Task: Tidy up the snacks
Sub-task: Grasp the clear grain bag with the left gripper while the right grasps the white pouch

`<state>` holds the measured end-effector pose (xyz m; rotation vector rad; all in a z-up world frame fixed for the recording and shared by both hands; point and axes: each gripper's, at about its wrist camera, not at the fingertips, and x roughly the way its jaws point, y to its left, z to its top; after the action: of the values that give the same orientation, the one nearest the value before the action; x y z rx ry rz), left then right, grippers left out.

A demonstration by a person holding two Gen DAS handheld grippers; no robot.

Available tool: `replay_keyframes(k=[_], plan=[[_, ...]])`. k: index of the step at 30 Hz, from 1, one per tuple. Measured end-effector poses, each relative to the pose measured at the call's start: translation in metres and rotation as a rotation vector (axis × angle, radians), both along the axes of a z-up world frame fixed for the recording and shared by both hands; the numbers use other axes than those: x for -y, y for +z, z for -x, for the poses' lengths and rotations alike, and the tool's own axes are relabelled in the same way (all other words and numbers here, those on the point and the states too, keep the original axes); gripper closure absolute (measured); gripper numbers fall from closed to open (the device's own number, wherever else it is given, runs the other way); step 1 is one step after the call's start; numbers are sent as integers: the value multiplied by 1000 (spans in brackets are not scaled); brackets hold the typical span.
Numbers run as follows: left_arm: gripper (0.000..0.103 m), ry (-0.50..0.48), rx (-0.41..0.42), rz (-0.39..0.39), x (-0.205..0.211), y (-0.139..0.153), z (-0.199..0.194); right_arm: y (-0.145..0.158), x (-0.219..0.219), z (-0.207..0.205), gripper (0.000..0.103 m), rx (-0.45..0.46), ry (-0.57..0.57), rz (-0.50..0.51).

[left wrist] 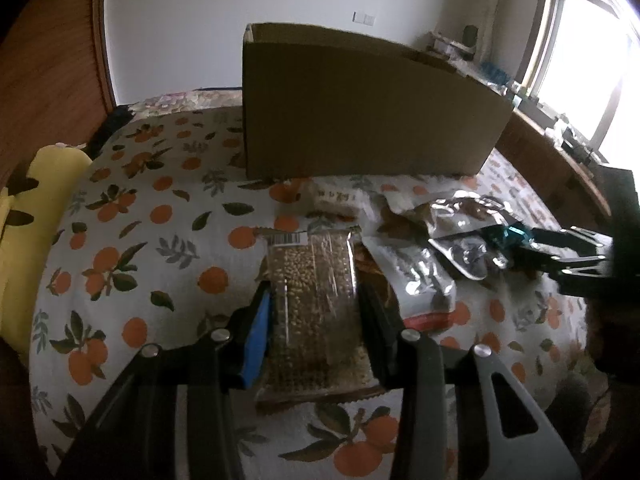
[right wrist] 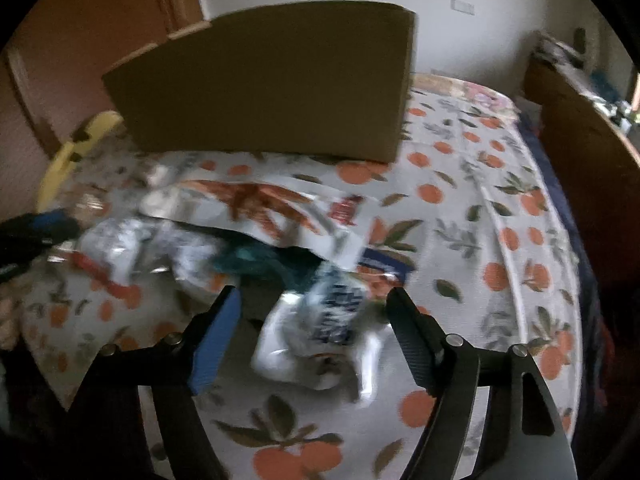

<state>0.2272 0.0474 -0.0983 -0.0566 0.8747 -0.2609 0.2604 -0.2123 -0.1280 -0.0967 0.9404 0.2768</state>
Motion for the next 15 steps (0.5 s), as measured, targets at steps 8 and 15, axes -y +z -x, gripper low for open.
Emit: replay_keyframes(k=[8,15], plan=[[63,-33,42,7,8,12,9,-6,3,-3,36,-4,-30,68],[63,-44,59,15,14,19,15,-4,12,9,43,-11,-24,74]])
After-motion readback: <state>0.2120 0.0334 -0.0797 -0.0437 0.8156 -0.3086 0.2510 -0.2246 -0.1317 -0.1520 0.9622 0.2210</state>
